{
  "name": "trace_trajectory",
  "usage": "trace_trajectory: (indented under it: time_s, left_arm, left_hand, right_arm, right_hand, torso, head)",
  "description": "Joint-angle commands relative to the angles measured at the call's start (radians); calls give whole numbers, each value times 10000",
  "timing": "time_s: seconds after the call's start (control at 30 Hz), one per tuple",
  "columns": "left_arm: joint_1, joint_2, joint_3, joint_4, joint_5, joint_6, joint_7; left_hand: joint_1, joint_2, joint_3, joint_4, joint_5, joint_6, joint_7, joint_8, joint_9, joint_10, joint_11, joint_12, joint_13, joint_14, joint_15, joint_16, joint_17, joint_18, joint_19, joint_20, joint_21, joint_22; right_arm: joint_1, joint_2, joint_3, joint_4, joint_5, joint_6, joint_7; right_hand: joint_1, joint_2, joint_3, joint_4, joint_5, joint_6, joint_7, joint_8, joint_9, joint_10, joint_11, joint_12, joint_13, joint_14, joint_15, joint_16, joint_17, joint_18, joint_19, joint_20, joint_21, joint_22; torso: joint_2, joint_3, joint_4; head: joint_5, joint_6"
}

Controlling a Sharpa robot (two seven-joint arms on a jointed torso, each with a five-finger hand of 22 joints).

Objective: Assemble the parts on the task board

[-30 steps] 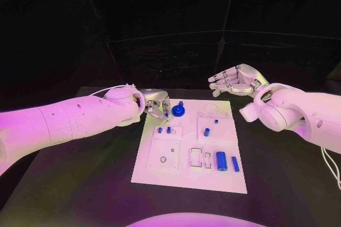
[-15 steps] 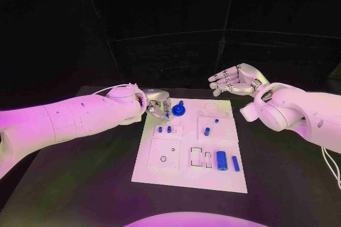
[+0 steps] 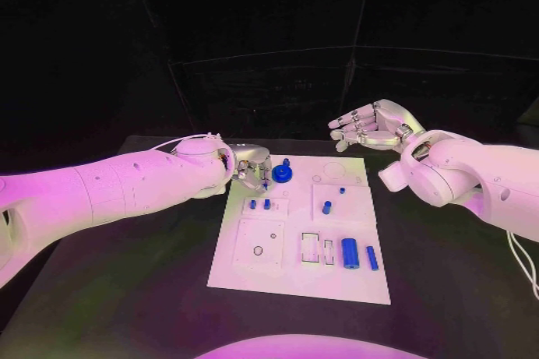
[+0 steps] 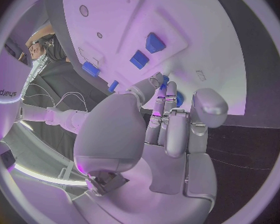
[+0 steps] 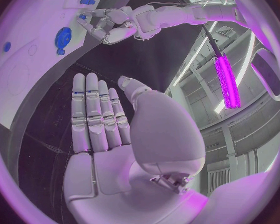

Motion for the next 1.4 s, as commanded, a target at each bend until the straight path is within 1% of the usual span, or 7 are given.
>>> trace_trajectory:
  time_s: [0.03,0.23,0.43,0.5,0.83,1.13,1.4]
  left_arm:
    - [13,8,-5,-13,46,241,-125]
    - [12,3,-12,21,46,317,-130]
    - [12,21,-14,50,46,294,-103]
    - [12,29,-14,44,46,286,-97]
    - [11,93,-15,-4,46,308,-81]
    - [10,165,-15,-111,46,547,-270]
    - [10,159,-15,-107,46,601,-298]
  left_hand:
    - [-87,2,60,-12,-29,93,-1,-73,-10,87,13,-56,5,424,-53,7,-14,-95,68,16,26,5]
    - [-87,9,66,-13,-30,97,-1,-74,-9,93,11,-60,6,424,-53,8,-13,-95,66,16,25,6]
    - [-85,17,75,-17,-30,102,-2,-76,-8,101,9,-64,8,426,-54,13,-1,-99,69,16,40,22]
    - [-85,17,75,-17,-30,102,-2,-76,-8,101,9,-64,8,426,-54,13,-1,-99,69,16,40,22]
    - [-90,17,83,-23,-32,98,1,-87,-10,102,11,-81,7,425,-53,13,-4,-99,67,15,41,26]
    - [-296,-97,225,-67,-80,-450,154,-585,-72,-309,198,-613,-31,399,88,-15,-121,-90,-4,110,-105,-71]
    - [-343,-154,265,-101,-88,-490,181,-692,-58,-486,257,-822,-32,390,136,-20,-158,-43,-83,156,-341,-277]
  right_arm:
    - [23,4,7,16,33,6,24]
    - [23,8,7,13,33,7,23]
    - [23,24,7,6,33,13,27]
    - [23,28,7,5,33,14,28]
    - [23,35,7,7,33,11,28]
    - [23,27,7,10,33,8,22]
    - [23,23,7,10,33,7,18]
  right_hand:
    - [-71,35,-3,-43,57,-68,-22,-32,11,-50,12,-2,-13,49,19,-66,-17,30,24,28,-68,-9]
    - [-71,35,-3,-43,57,-68,-22,-32,11,-50,12,-2,-13,49,19,-66,-17,30,24,28,-68,-9]
    - [-71,35,-3,-43,57,-68,-22,-32,11,-50,12,-2,-13,49,19,-66,-17,30,24,28,-68,-9]
    - [-71,35,-3,-43,57,-68,-22,-32,11,-50,12,-2,-13,49,19,-66,-17,30,24,28,-68,-9]
    - [-71,35,-3,-43,57,-68,-22,-32,11,-50,12,-2,-13,49,19,-66,-17,30,24,28,-68,-9]
    - [-75,39,2,-49,57,-70,-20,-32,11,-54,14,-3,-14,50,20,-71,-19,29,27,28,-74,-12]
    - [-77,38,3,-51,57,-72,-19,-33,11,-57,14,-4,-14,48,21,-73,-20,29,27,28,-76,-14]
  torso:
    - [-9,0,7]
    - [-9,-6,18]
    - [-7,-8,5]
    - [-5,2,1]
    - [-5,1,8]
    - [-11,2,4]
    - [-11,1,21]
  head:
    - [-3,-17]
    - [-5,-36]
    - [6,-28]
    - [12,-33]
    - [-1,-31]
    - [-9,-40]
    - [-7,-35]
